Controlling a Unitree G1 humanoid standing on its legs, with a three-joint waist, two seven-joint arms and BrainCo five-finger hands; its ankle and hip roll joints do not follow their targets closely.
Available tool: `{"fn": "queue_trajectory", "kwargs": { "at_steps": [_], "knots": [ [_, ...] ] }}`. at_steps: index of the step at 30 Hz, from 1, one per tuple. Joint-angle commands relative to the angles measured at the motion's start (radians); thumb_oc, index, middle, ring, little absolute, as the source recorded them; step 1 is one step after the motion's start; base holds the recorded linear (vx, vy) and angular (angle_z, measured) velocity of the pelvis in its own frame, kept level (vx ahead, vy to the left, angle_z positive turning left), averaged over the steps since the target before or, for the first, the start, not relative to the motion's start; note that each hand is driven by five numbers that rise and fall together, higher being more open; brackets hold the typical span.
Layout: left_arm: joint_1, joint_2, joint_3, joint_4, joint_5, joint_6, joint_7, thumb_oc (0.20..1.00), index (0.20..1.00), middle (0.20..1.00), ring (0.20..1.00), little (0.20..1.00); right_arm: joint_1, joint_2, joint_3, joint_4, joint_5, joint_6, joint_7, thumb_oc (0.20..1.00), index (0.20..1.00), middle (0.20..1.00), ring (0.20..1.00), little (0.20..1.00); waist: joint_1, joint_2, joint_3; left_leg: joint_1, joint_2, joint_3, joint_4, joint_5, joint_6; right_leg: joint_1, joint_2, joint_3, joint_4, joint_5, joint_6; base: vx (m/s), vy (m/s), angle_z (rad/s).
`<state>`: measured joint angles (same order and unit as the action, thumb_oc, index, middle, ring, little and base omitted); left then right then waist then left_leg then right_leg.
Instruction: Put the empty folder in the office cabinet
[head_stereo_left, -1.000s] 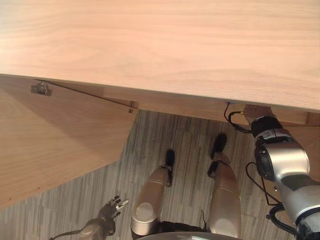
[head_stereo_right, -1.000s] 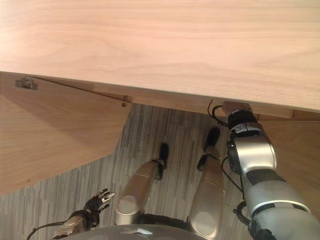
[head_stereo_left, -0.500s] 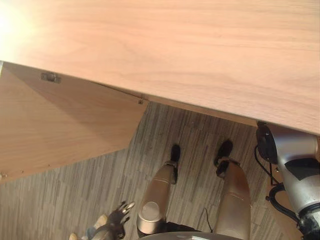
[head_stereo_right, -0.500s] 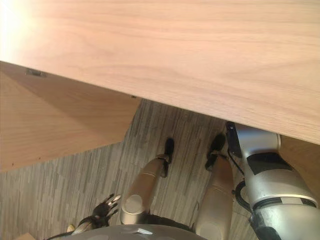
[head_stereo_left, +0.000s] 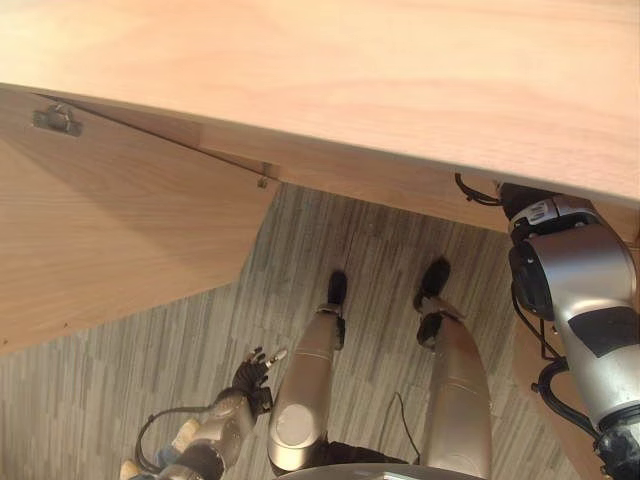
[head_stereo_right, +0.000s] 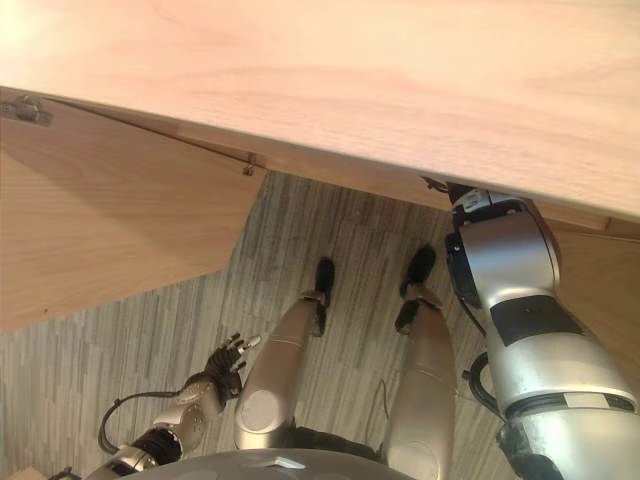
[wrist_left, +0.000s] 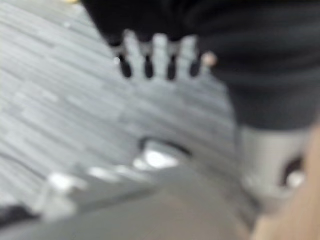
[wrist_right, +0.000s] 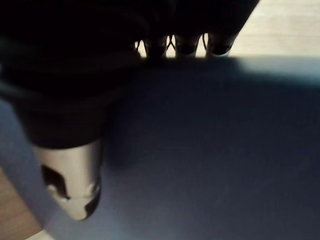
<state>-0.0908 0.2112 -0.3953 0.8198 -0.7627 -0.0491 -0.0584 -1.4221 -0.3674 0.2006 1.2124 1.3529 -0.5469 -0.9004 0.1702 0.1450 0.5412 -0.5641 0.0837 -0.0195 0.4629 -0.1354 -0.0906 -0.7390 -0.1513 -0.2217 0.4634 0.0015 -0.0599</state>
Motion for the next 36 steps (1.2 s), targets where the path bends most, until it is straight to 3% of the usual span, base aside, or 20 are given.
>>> {"fn": "queue_trajectory", "kwargs": {
  "at_steps": [1,2,3,5,11,16,17,19,20,23,25,26,28,29,33,36],
  "knots": [
    [0.048,0.034,-0.019,0.028,-0.036,0.024,0.044,1.000,1.000,1.000,1.000,1.000,-0.037,-0.101,0.056,-0.034,0.008,0.081,0.047,1.000,1.000,1.000,1.000,1.000,0.000,0.014,-0.021,-0.020,-0.010,0.029,0.062,0.016,0.060,0.077,-0.004,0.072,-0.012,-0.118,0.047,-0.12,-0.010,-0.09],
    [0.025,0.040,-0.023,0.033,-0.041,0.032,0.052,1.000,1.000,1.000,1.000,1.000,-0.018,-0.088,0.064,-0.017,0.021,0.129,0.049,1.000,1.000,1.000,1.000,1.000,-0.004,0.003,-0.021,-0.023,-0.009,0.029,0.075,0.008,0.060,0.092,0.003,0.070,-0.028,-0.111,0.046,-0.05,-0.004,-0.07],
    [0.025,0.040,-0.023,0.033,-0.041,0.032,0.052,1.000,1.000,1.000,1.000,1.000,-0.018,-0.088,0.064,-0.017,0.021,0.129,0.049,1.000,1.000,1.000,1.000,1.000,-0.004,0.003,-0.021,-0.023,-0.009,0.029,0.075,0.008,0.060,0.092,0.003,0.070,-0.028,-0.111,0.046,-0.08,-0.002,-0.09],
    [-0.010,0.032,-0.024,0.056,-0.035,0.035,0.067,1.000,1.000,1.000,1.000,1.000,0.031,-0.063,0.065,0.001,0.032,0.225,0.069,1.000,1.000,1.000,1.000,1.000,-0.017,-0.016,-0.021,-0.009,-0.008,0.041,0.079,-0.005,0.065,0.120,0.013,0.069,-0.059,-0.100,0.047,-0.08,0.013,-0.07],
    [-0.065,0.006,-0.033,0.098,-0.029,0.024,0.091,1.000,1.000,1.000,1.000,1.000,0.134,-0.003,0.038,0.026,0.025,0.276,0.110,1.000,1.000,1.000,1.000,1.000,-0.040,-0.035,-0.021,0.052,-0.017,0.066,0.062,-0.026,0.076,0.180,0.017,0.070,-0.128,-0.065,0.059,-0.07,0.065,-0.20],
    [-0.122,-0.019,-0.035,0.128,-0.044,0.033,0.129,1.000,1.000,1.000,1.000,1.000,0.224,0.047,0.020,0.040,-0.067,0.301,0.143,1.000,1.000,1.000,1.000,1.000,-0.064,-0.052,-0.021,0.102,-0.033,0.082,0.049,-0.054,0.093,0.223,0.022,0.087,-0.169,-0.044,0.068,-0.06,0.084,-0.15],
    [-0.143,-0.028,-0.038,0.139,-0.050,0.033,0.141,1.000,1.000,1.000,1.000,1.000,0.247,0.064,0.027,0.045,-0.101,0.296,0.159,1.000,1.000,1.000,1.000,1.000,-0.071,-0.057,-0.021,0.112,-0.037,0.086,0.048,-0.060,0.097,0.232,0.023,0.092,-0.180,-0.038,0.070,-0.08,0.118,-0.05],
    [-0.179,-0.051,-0.040,0.152,-0.064,0.037,0.176,1.000,1.000,1.000,1.000,1.000,0.306,0.093,0.051,0.025,-0.331,0.291,0.204,1.000,1.000,1.000,1.000,1.000,-0.087,-0.067,-0.021,0.150,-0.050,0.092,0.032,-0.075,0.101,0.263,0.027,0.101,-0.204,-0.027,0.074,-0.16,0.158,-0.15],
    [-0.200,-0.057,-0.039,0.157,-0.065,0.040,0.184,1.000,1.000,1.000,1.000,1.000,0.328,0.102,0.085,-0.011,-0.466,0.259,0.209,1.000,1.000,1.000,1.000,1.000,-0.101,-0.082,-0.021,0.152,-0.062,0.103,0.018,-0.049,0.104,0.263,0.020,0.102,-0.226,0.006,0.068,-0.21,0.136,0.04],
    [-0.228,-0.072,-0.037,0.176,-0.059,0.030,0.204,1.000,1.000,1.000,1.000,1.000,0.429,0.096,0.208,-0.119,-0.734,0.350,0.278,1.000,1.000,1.000,1.000,1.000,-0.129,-0.106,-0.021,0.218,-0.085,0.110,-0.014,-0.055,0.104,0.311,0.015,0.114,-0.262,0.027,0.082,-0.17,0.143,-0.04],
    [-0.234,-0.075,-0.037,0.184,-0.060,0.025,0.208,1.000,1.000,1.000,1.000,1.000,0.465,0.090,0.237,-0.133,-0.763,0.338,0.295,1.000,1.000,1.000,1.000,1.000,-0.136,-0.113,-0.021,0.237,-0.088,0.112,-0.019,-0.059,0.106,0.327,0.013,0.116,-0.272,0.032,0.086,-0.07,0.092,-0.18],
    [-0.233,-0.075,-0.033,0.202,-0.055,0.003,0.205,1.000,1.000,1.000,1.000,1.000,0.572,0.069,0.292,-0.192,-0.887,0.251,0.333,1.000,1.000,1.000,1.000,1.000,-0.154,-0.134,-0.036,0.277,-0.098,0.116,-0.027,-0.077,0.111,0.364,0.008,0.122,-0.299,0.043,0.097,-0.07,0.113,-0.15],
    [-0.228,-0.072,-0.031,0.209,-0.048,-0.008,0.195,1.000,1.000,1.000,1.000,1.000,0.614,0.059,0.309,-0.228,-0.936,0.230,0.366,1.000,1.000,1.000,1.000,1.000,-0.162,-0.142,-0.046,0.294,-0.101,0.118,-0.035,-0.084,0.112,0.375,0.006,0.125,-0.309,0.050,0.103,-0.06,0.117,0.12],
    [-0.218,-0.058,-0.026,0.220,-0.035,-0.030,0.168,1.000,1.000,1.000,1.000,1.000,0.728,0.030,0.350,-0.327,-1.007,0.181,0.420,1.000,1.000,1.000,1.000,1.000,-0.184,-0.163,-0.069,0.335,-0.110,0.128,-0.058,-0.105,0.119,0.399,0.001,0.133,-0.337,0.068,0.118,-0.08,0.142,0.19],
    [-0.187,-0.039,-0.014,0.218,-0.008,-0.080,0.140,1.000,1.000,1.000,1.000,1.000,0.892,-0.010,0.355,-0.434,-1.072,0.158,0.490,1.000,1.000,1.000,1.000,1.000,-0.210,-0.187,-0.092,0.387,-0.118,0.142,-0.082,-0.130,0.130,0.434,-0.001,0.145,-0.369,0.085,0.136,-0.07,0.087,-0.22],
    [-0.133,-0.013,0.010,0.187,0.054,-0.126,0.106,1.000,1.000,1.000,1.000,1.000,1.108,-0.058,0.324,-0.487,-1.081,0.100,0.597,1.000,1.000,1.000,1.000,1.000,-0.233,-0.213,-0.129,0.461,-0.126,0.158,-0.121,-0.148,0.143,0.497,0.002,0.156,-0.427,0.108,0.159,-0.13,0.081,-0.15]
  ]
}}
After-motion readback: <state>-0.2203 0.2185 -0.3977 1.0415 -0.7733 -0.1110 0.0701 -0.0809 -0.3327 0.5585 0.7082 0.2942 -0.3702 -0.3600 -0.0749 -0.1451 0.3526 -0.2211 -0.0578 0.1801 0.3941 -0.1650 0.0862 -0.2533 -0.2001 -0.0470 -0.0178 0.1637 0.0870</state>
